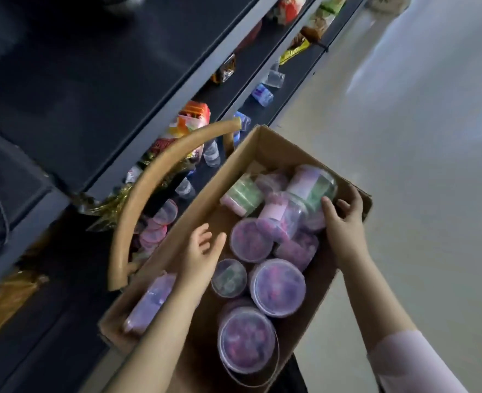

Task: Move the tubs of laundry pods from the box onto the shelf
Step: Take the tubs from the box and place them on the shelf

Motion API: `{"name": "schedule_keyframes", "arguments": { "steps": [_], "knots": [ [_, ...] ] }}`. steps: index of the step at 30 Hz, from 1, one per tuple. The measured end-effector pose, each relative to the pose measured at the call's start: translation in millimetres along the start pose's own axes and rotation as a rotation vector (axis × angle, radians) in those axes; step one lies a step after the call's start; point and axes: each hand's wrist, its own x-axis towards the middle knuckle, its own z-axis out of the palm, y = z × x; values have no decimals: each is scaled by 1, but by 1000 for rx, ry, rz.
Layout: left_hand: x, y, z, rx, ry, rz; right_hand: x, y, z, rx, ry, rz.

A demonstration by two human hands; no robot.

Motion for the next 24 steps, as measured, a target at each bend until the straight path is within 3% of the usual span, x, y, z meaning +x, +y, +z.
{"name": "schedule_keyframes", "arguments": {
  "steps": [6, 14, 24],
  "knots": [
    [66, -7, 48, -209, 62, -213, 46, 24, 26, 35, 83, 5],
    [146, -5, 92, -302, 52, -403, 63, 31, 36, 47, 78, 62],
    [143, 0, 98, -388, 149, -337, 64, 33, 41, 190, 100, 124]
  ]
}}
